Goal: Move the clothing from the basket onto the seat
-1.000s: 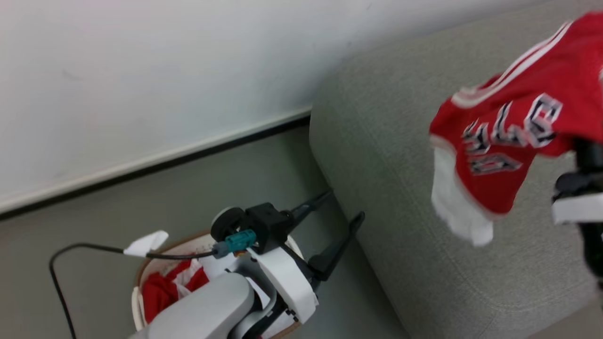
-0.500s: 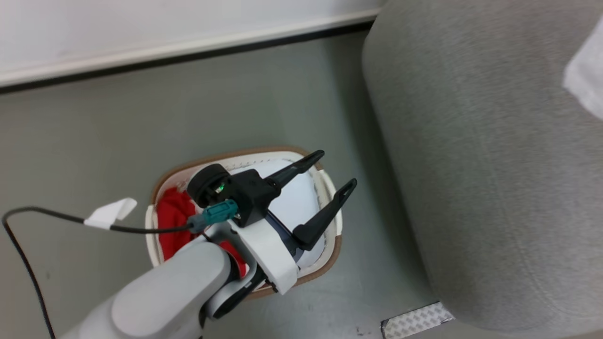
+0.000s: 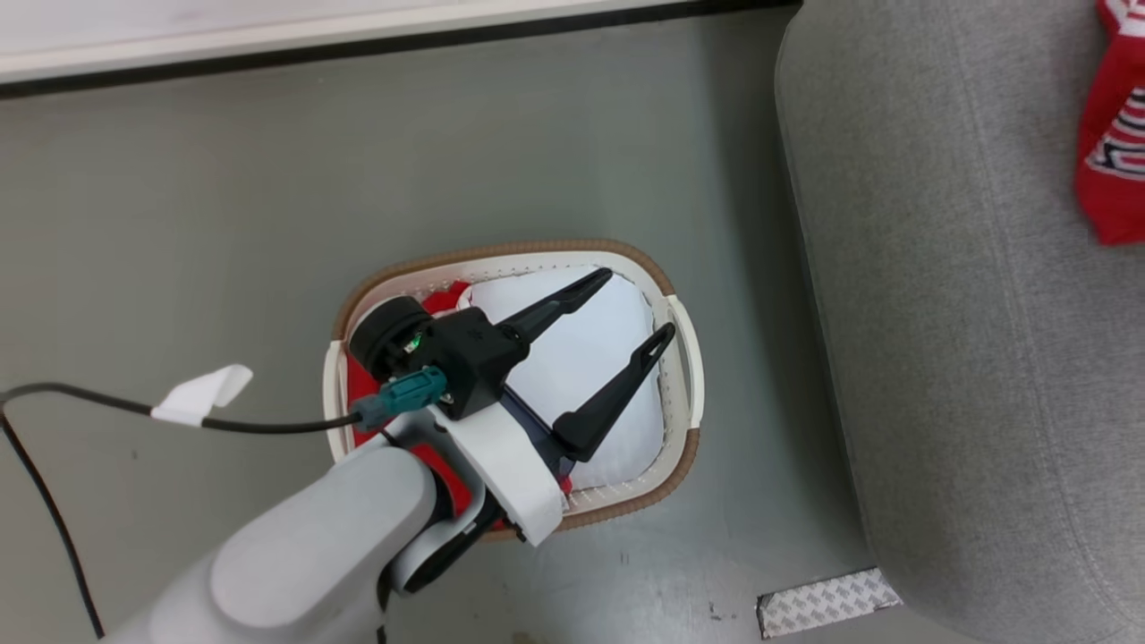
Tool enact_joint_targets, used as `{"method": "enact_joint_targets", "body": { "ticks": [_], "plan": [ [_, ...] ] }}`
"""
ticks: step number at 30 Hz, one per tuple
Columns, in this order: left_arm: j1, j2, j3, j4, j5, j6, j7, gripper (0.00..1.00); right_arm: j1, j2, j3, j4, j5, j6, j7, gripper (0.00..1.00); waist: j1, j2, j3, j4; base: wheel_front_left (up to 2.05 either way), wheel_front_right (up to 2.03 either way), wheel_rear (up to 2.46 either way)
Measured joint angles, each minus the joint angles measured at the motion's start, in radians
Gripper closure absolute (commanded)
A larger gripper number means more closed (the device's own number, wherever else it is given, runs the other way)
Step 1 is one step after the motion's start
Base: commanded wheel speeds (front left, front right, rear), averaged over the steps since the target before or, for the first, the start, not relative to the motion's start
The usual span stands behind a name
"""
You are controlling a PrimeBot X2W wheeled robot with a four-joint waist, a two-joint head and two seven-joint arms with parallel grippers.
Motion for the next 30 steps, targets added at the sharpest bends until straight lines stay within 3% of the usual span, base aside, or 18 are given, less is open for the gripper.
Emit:
{"method": "enact_joint_targets", "body": {
  "ticks": [1,2,3,4,5,11,17,24,30],
  "plan": [
    [0.002,-0.002,0.0,0.003,-0.002,0.0,-0.002,0.0,0.002,0.003,0.016,0.017,0.005,0.0,0.025,0.87,0.0,0.0,-0.007,-0.001,0.0,0.0,0.0],
    [0.006,-0.003,0.0,0.008,-0.004,0.0,-0.003,0.0,0.007,0.01,0.031,0.029,0.017,0.0,0.033,0.63,0.0,0.0,-0.015,-0.001,0.0,0.0,0.0],
    [0.011,-0.004,-0.001,0.012,-0.005,0.0,-0.007,0.0,0.011,0.013,0.05,0.039,0.019,0.0,0.046,0.51,0.0,0.0,-0.023,-0.003,0.0,0.0,0.0],
    [0.016,-0.004,0.0,0.018,-0.007,0.002,-0.011,0.0,0.016,0.013,0.071,0.054,0.019,0.0,0.072,0.11,0.0,0.0,-0.032,-0.004,0.0,0.0,0.0],
    [0.021,-0.005,0.0,0.026,-0.012,0.003,-0.012,0.0,0.026,0.013,0.094,0.064,0.02,0.0,0.097,0.0,0.0,0.0,-0.042,-0.006,0.0,0.0,0.0],
    [0.064,-0.013,0.002,0.047,-0.04,0.015,-0.039,0.0,0.045,0.017,0.21,0.086,0.07,0.0,0.239,0.0,-0.0001,0.0,-0.114,-0.022,0.0,0.0,0.0],
    [0.137,-0.026,0.014,0.086,-0.075,0.03,-0.074,0.0,0.091,-0.036,0.334,0.052,0.086,0.0,0.387,0.0,-0.0003,0.0,-0.217,-0.041,0.0,0.0,0.0],
    [0.243,-0.03,0.07,0.108,-0.127,0.067,-0.109,0.0,0.152,-0.107,0.442,-0.188,0.15,0.0,0.421,0.0,-0.0003,0.0,-0.366,-0.055,0.0,0.0,0.0],
    [0.325,-0.021,0.168,0.1,-0.139,0.128,-0.121,0.0,0.229,-0.139,0.433,-0.402,0.216,0.0,0.36,0.0,-0.0005,0.0,-0.492,-0.042,0.0,0.0,0.0]
  ]
}}
